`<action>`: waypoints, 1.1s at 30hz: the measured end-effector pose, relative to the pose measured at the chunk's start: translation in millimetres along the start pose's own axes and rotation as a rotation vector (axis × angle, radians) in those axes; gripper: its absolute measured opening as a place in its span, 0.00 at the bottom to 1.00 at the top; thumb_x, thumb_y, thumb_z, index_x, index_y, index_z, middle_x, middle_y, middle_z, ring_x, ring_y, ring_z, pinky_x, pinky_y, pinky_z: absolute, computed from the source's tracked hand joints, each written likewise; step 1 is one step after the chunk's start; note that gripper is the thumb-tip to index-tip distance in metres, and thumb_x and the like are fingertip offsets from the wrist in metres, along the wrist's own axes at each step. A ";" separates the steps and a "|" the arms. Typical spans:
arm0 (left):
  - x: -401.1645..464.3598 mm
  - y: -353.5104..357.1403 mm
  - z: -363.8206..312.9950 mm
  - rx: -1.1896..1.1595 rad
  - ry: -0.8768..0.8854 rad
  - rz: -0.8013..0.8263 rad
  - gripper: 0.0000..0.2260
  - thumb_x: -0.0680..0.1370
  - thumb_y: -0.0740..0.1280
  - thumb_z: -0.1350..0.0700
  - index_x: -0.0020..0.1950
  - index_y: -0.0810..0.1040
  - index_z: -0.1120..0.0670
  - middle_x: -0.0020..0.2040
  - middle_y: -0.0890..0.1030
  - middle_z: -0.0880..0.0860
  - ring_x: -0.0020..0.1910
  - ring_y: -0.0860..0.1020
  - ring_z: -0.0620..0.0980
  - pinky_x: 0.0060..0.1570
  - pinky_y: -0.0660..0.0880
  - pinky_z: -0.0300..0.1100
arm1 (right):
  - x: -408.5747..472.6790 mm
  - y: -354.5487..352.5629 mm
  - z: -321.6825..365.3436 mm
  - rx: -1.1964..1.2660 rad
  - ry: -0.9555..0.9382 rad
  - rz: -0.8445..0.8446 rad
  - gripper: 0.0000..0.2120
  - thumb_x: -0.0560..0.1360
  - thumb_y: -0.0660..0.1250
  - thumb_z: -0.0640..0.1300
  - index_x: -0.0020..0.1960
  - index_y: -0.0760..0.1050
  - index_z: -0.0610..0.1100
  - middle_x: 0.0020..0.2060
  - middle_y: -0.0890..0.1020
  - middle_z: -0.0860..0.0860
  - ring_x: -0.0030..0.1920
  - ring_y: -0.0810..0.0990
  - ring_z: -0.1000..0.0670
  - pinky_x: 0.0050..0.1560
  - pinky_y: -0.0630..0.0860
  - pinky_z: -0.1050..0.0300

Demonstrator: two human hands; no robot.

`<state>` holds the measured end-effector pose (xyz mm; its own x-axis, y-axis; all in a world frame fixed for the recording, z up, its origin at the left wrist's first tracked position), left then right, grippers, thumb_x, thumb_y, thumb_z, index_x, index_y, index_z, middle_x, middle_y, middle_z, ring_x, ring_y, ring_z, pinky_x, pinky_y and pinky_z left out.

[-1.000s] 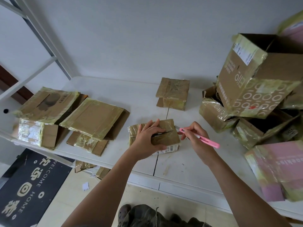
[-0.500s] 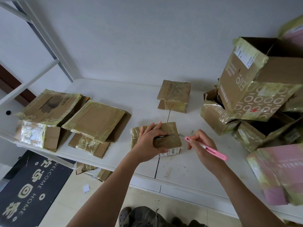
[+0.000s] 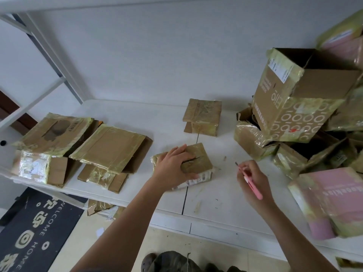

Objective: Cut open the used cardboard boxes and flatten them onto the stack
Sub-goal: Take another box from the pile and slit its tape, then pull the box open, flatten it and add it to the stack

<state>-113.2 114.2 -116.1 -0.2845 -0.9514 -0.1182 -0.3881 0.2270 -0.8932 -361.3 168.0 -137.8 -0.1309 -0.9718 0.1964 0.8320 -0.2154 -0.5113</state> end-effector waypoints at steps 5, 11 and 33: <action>2.7 -23.2 4.7 0.068 -0.120 -0.119 0.20 0.76 0.67 0.41 0.67 0.71 0.41 0.70 0.68 0.48 0.68 0.64 0.51 0.67 0.57 0.52 | 20.1 11.0 -13.6 -0.592 -0.050 0.244 0.13 0.78 0.61 0.38 0.62 0.74 0.42 0.50 0.79 0.47 0.54 0.77 0.45 0.51 0.76 0.49; -9.8 -51.3 36.1 0.153 -0.455 -0.274 0.24 0.78 0.66 0.45 0.67 0.67 0.56 0.60 0.75 0.56 0.60 0.71 0.57 0.58 0.69 0.50 | 13.3 29.9 7.3 -0.555 0.024 0.291 0.25 0.79 0.61 0.38 0.75 0.63 0.47 0.61 0.75 0.45 0.61 0.72 0.44 0.62 0.71 0.52; -36.3 -43.4 49.0 -0.094 -0.356 -0.280 0.07 0.78 0.68 0.51 0.51 0.86 0.48 0.42 0.85 0.49 0.44 0.81 0.52 0.46 0.75 0.44 | 37.3 127.6 69.2 0.140 0.274 0.248 0.27 0.68 0.74 0.48 0.60 0.63 0.54 0.47 0.77 0.58 0.43 0.77 0.61 0.33 0.69 0.72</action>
<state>-43.1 128.8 -94.3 0.1552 -0.9873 -0.0344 -0.4894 -0.0466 -0.8708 -222.8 111.0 -137.8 -0.0405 -0.9864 -0.1592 0.9194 0.0256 -0.3924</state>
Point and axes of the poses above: each hand's wrist, its own x-axis towards the middle knuckle, its own y-axis out of the palm, z = x × y, the point moved 7 cm from there along x, towards the middle knuckle
